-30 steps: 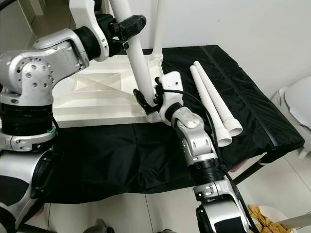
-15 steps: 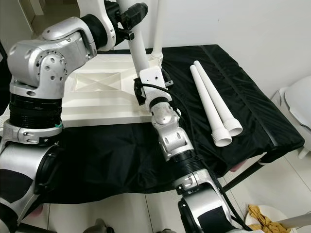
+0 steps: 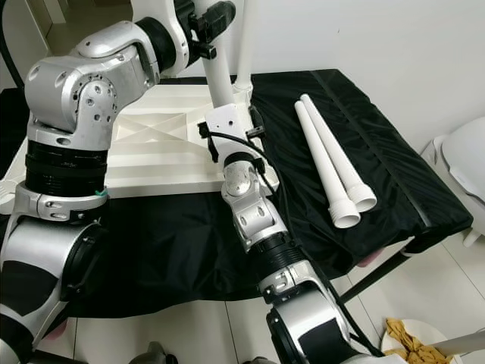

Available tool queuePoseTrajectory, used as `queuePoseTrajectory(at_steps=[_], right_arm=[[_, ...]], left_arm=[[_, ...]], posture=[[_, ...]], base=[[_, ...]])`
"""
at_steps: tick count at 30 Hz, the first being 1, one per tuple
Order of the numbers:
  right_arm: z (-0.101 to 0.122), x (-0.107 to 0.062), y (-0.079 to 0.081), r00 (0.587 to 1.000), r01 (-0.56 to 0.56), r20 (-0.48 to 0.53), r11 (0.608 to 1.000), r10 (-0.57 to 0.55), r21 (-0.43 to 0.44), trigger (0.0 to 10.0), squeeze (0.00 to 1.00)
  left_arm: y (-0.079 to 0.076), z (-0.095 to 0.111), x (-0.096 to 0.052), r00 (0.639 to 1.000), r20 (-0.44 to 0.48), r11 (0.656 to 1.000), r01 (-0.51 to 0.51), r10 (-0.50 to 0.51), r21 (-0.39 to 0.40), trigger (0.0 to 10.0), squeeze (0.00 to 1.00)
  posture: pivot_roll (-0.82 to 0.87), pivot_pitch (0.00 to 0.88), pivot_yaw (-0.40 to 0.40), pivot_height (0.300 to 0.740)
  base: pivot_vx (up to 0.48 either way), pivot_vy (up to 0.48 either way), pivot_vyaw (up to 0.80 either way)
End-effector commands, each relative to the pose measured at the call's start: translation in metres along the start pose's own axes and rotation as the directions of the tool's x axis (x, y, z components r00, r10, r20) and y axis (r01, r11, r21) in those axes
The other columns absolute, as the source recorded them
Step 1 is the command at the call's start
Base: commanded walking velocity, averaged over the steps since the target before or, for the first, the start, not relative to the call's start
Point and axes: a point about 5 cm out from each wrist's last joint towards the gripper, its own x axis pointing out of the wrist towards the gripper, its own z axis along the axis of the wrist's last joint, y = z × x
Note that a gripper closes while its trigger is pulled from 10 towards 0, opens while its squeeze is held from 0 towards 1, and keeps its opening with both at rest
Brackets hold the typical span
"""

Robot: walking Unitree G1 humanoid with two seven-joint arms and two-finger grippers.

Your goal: Building children table

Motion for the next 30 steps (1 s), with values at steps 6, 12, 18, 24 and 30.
queuePoseTrajectory(at_steps=[6,12,18,24,30], right_arm=[[-0.012,0.001,-0.003,0.997,0.056,-0.043,0.998,-0.058,-0.042,0.0,0.0],[-0.015,0.003,-0.008,0.995,0.09,-0.045,0.995,-0.092,-0.045,10.0,0.0],[-0.015,0.005,-0.014,0.99,0.134,-0.03,0.989,-0.136,-0.069,10.0,1.0],[-0.016,0.007,-0.018,0.987,0.156,-0.03,0.985,-0.159,-0.076,10.0,0.0],[-0.025,0.009,-0.018,0.985,0.158,-0.067,0.986,-0.162,-0.058,10.0,0.0]], left_arm=[[0.015,0.01,-0.001,0.965,0.046,0.966,-0.258,0.256,0.029,10.0,0.0],[0.014,0.01,0.0,0.966,0.045,0.966,-0.255,0.254,0.029,10.0,0.0],[0.013,0.01,0.0,0.967,0.046,0.967,-0.254,0.252,0.028,10.0,0.0],[0.012,0.011,0.001,0.967,0.047,0.968,-0.251,0.25,0.024,10.0,0.0],[0.011,0.012,0.001,0.968,0.049,0.969,-0.246,0.245,0.022,10.0,0.0]], posture=[[0.0,0.045,-0.022,0.74],[0.0,0.047,-0.024,0.74],[0.0,0.046,-0.024,0.74],[0.0,0.047,-0.024,0.74],[0.0,0.048,-0.026,0.74]], base=[[0.0,0.0,0.0],[0.0,0.0,0.0],[0.0,0.0,0.0],[0.0,0.0,0.0],[0.0,0.0,0.0]])
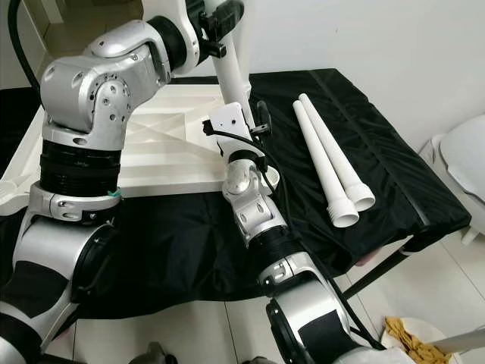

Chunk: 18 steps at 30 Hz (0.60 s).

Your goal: Building children table

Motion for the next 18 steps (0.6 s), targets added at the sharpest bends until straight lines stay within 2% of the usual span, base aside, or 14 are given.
queuePoseTrajectory(at_steps=[1,8,18], right_arm=[[-0.0213,0.0009,-0.0101,0.995,0.048,-0.082,0.999,-0.048,-0.004,10.0,0.0],[-0.0249,0.0015,-0.0116,0.995,0.073,-0.063,0.997,-0.073,0.002,10.0,0.0],[-0.0275,0.0002,-0.0078,0.998,0.052,-0.047,0.998,-0.05,0.026,10.0,0.0]], left_arm=[[0.0156,0.012,-0.0031,0.975,0.045,0.975,-0.221,0.219,0.025,10.0,0.0],[0.0146,0.0124,-0.0028,0.974,0.048,0.975,-0.222,0.22,0.024,10.0,0.0],[0.014,0.0134,-0.0021,0.974,0.051,0.975,-0.22,0.219,0.02,10.0,0.0]], posture=[[0.0,0.048,-0.026,0.74],[0.0,0.049,-0.028,0.74],[0.0,0.048,-0.027,0.74]], base=[[0.0,0.0,0.0],[0.0,0.0,0.0],[0.0,0.0,0.0]])
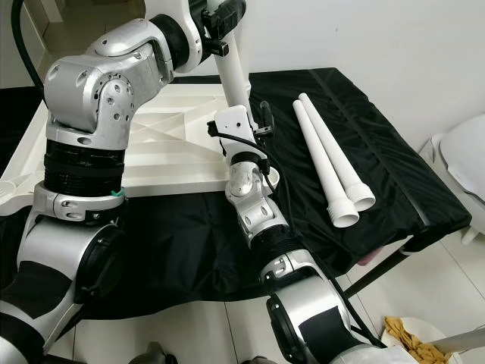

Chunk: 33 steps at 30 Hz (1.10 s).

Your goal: Building children table

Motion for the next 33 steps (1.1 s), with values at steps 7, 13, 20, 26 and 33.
queuePoseTrajectory(at_steps=[7,13,20,26,33], right_arm=[[-0.015,-0.003,0.002,0.997,-0.042,-0.067,0.999,0.043,0.029,10.0,0.0],[-0.016,-0.004,0.007,0.996,-0.067,-0.05,0.997,0.068,0.033,10.0,0.0],[-0.006,0.001,0.001,0.999,-0.031,0.034,0.999,0.03,0.032,10.0,0.0],[0.0,0.002,0.001,0.996,-0.053,0.077,0.995,0.047,0.081,10.0,0.0],[-0.001,-0.001,0.002,0.994,-0.074,0.089,0.994,0.066,0.085,10.0,0.0]], left_arm=[[0.014,0.015,-0.003,0.979,0.055,0.98,-0.2,0.198,0.022,10.0,0.0],[0.011,0.015,-0.002,0.982,0.056,0.984,-0.18,0.178,0.017,10.0,0.0],[0.008,0.014,-0.001,0.986,0.041,0.987,-0.162,0.161,0.006,10.0,0.0],[0.004,0.01,0.0,0.992,0.019,0.992,-0.123,0.124,-0.038,10.0,0.0],[-0.004,0.006,0.0,0.998,0.0,0.993,-0.069,0.07,-0.092,10.0,0.0]], posture=[[0.0,0.047,-0.027,0.74],[0.0,0.046,-0.024,0.74],[0.0,0.048,-0.021,0.74],[0.0,0.047,-0.022,0.74],[0.0,0.047,-0.023,0.74]], base=[[0.0,0.0,0.0],[0.0,0.0,0.0],[0.0,0.0,0.0],[0.0,0.0,0.0],[0.0,0.0,0.0]])
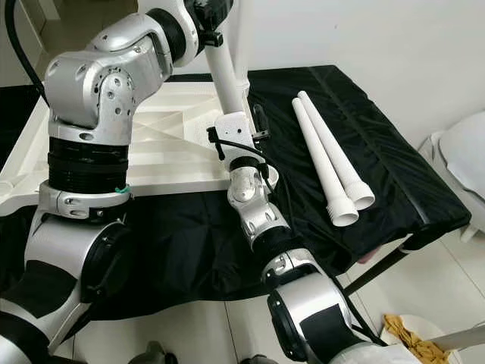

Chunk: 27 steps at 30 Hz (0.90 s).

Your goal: Building children table

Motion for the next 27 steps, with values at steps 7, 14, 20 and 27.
queuePoseTrajectory(at_steps=[7,14,20,27], right_arm=[[0.0,0.003,-0.012,0.998,0.056,0.026,0.998,-0.055,-0.038,10.0,0.0],[-0.002,0.005,-0.015,0.997,0.075,0.026,0.997,-0.074,-0.024,10.0,0.0],[0.0,0.006,-0.015,0.996,0.082,0.03,0.996,-0.082,-0.021,5.8,0.0],[0.003,0.008,-0.015,0.995,0.091,0.045,0.996,-0.09,-0.021,0.0,0.0]], left_arm=[[-0.014,0.004,-0.004,0.998,0.005,0.997,0.065,-0.064,-0.033,10.0,0.0],[-0.02,0.006,-0.007,0.997,0.01,0.996,0.073,-0.072,-0.049,10.0,0.0],[-0.023,0.008,-0.009,0.997,0.008,0.996,0.079,-0.078,-0.049,10.0,0.0],[-0.026,0.008,-0.011,0.997,0.005,0.995,0.083,-0.082,-0.05,10.0,0.0]], posture=[[0.0,0.048,-0.027,0.74],[0.0,0.048,-0.028,0.74],[0.0,0.053,-0.028,0.74],[0.0,0.057,-0.025,0.74]], base=[[0.0,0.0,0.0],[0.0,0.0,0.0],[0.0,0.0,0.0],[0.0,0.0,0.0]])
